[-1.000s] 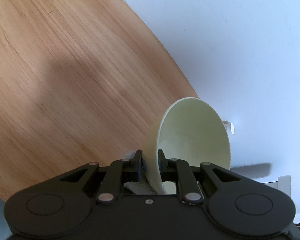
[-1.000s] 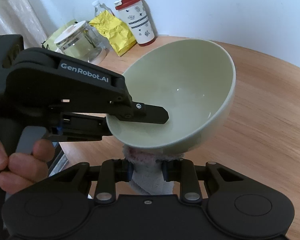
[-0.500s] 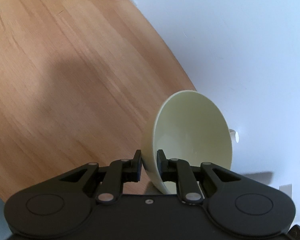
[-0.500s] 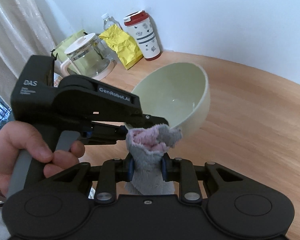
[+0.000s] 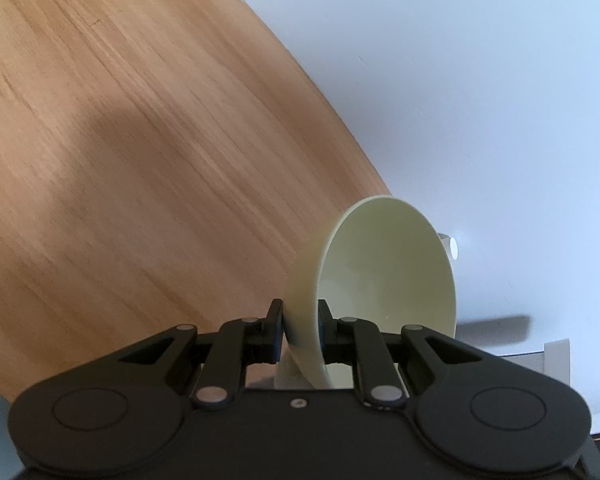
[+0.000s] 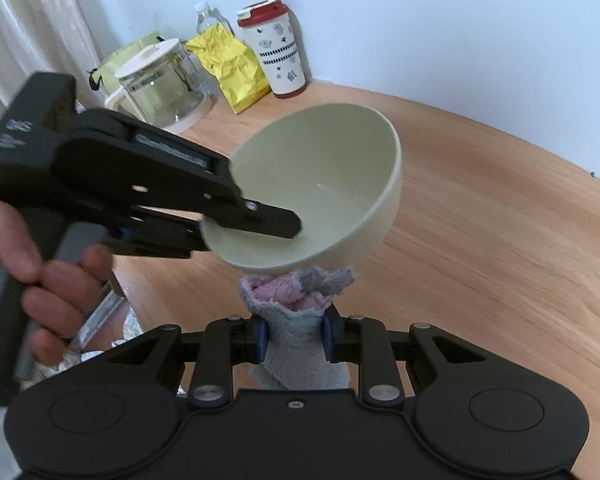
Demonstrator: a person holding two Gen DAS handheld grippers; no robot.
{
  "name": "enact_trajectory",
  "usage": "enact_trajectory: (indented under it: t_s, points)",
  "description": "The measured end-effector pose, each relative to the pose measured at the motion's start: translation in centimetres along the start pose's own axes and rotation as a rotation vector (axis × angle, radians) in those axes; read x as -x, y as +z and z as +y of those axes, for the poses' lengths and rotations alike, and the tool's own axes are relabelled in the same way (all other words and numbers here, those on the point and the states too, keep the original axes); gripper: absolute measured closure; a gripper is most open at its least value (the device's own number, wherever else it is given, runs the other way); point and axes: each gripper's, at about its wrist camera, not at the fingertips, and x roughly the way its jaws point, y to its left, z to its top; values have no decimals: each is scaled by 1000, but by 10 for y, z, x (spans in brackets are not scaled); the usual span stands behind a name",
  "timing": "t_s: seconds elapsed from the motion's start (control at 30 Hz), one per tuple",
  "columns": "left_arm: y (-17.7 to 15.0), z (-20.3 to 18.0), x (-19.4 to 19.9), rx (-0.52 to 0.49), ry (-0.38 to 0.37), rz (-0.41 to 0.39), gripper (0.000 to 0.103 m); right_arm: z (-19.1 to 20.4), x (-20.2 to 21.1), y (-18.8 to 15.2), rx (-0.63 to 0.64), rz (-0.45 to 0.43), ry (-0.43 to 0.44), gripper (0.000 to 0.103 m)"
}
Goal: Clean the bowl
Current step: 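Wipe the cloth in the right gripper against the inside of the held bowl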
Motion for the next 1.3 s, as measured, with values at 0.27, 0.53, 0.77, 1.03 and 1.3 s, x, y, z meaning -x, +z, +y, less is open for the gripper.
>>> enact_trajectory:
  t_s: [0.27,0.53,0.77,1.03,1.3]
  points:
    - [1,0,-3,-27,27,20,89,-3,-12,0,49,10,-37,75]
    - [2,-3,-3,-24,56,22,89,-8,-3,3,55,-11,-35,75]
    - [1,0,-12,-12,70,40,89,-16,19,8,56,-55,-36,75]
    - [0,-9,-17,-100,46,62,88,-14,21,5,142,-17,-59,75]
    - [-9,-7,-11,-101,-24,99,88,-17,10,-1,153,10,-57,75]
